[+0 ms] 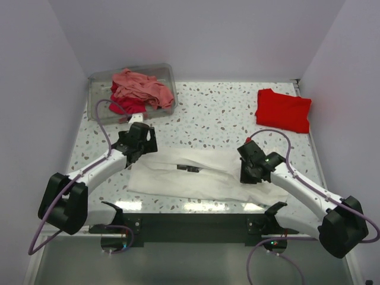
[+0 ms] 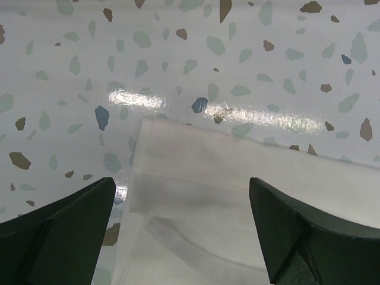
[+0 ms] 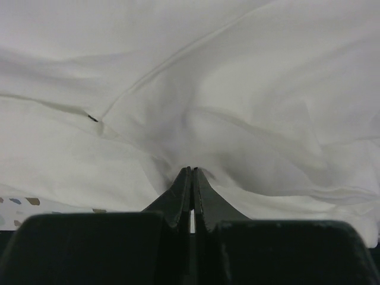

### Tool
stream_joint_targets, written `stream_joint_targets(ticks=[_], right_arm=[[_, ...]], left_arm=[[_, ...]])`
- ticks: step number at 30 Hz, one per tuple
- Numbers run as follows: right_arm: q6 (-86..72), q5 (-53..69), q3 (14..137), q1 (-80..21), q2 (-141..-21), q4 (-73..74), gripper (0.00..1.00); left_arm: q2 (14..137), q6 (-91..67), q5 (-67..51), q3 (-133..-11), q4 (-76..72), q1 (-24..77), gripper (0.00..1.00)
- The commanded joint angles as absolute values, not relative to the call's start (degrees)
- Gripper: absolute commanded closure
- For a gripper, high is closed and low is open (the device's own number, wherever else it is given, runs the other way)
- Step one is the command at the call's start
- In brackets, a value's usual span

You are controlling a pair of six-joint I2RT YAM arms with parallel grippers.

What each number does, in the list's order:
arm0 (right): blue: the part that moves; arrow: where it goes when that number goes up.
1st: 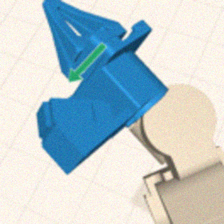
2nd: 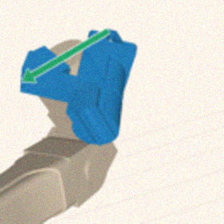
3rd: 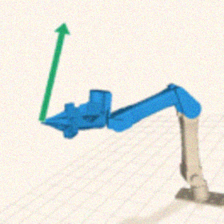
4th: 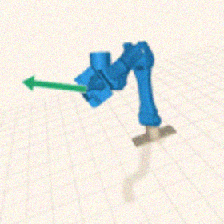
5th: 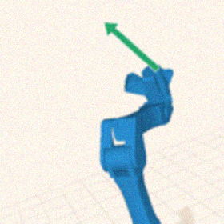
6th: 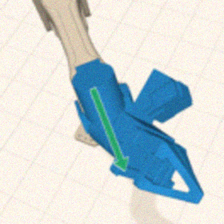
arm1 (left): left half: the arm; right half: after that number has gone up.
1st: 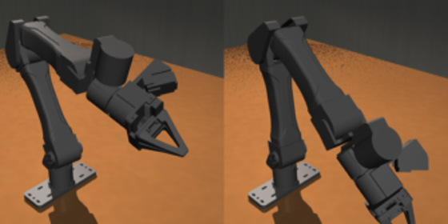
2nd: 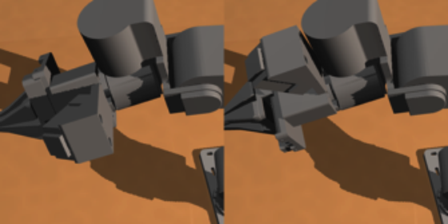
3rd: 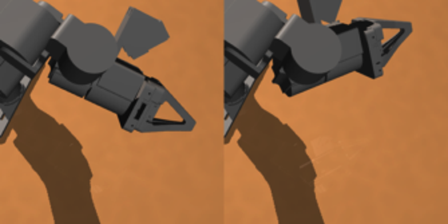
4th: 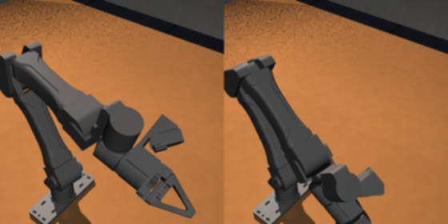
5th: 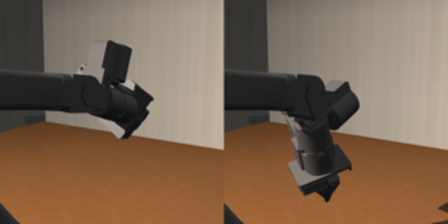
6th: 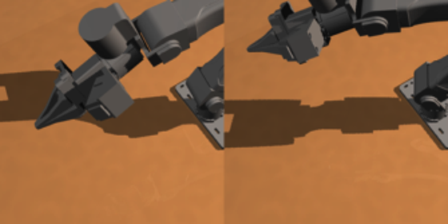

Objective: Fold and stack the t-shirts
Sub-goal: Fold the tshirt

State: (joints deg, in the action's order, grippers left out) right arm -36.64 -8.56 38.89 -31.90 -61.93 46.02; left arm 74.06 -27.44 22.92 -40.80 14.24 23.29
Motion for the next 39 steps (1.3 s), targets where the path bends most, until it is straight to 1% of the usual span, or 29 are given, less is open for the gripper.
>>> stream_joint_targets(ticks=[1,14,27,33,37,39], right_arm=[[-40.69,-13.61,39.64,-33.48,-60.82,50.53,1.0],[-45.26,-18.1,40.25,-37.97,-62.05,55.28,1.0],[-45.61,-17.4,39.81,-38.58,-61.26,54.49,1.0],[-45.7,-16.79,39.11,-38.76,-61.61,53.26,0.99],[-45.62,-16.79,38.85,-38.67,-61.79,53.09,0.97],[-45.7,-16.87,38.85,-38.76,-61.7,53.09,0.94]], left_arm=[[75.41,-26.9,23.91,-43.94,11.34,23.47,0.0],[77.61,-26.72,22.15,-46.41,10.29,23.73,0.0],[83.31,-27.33,18.46,-41.22,2.21,25.05,0.0],[84.73,-26.89,16.97,-39.55,0.88,25.14,0.0],[83.59,-26.89,16.7,-37.45,0.88,25.31,0.0],[82.01,-27.16,17.14,-36.57,1.4,25.4,0.0]])
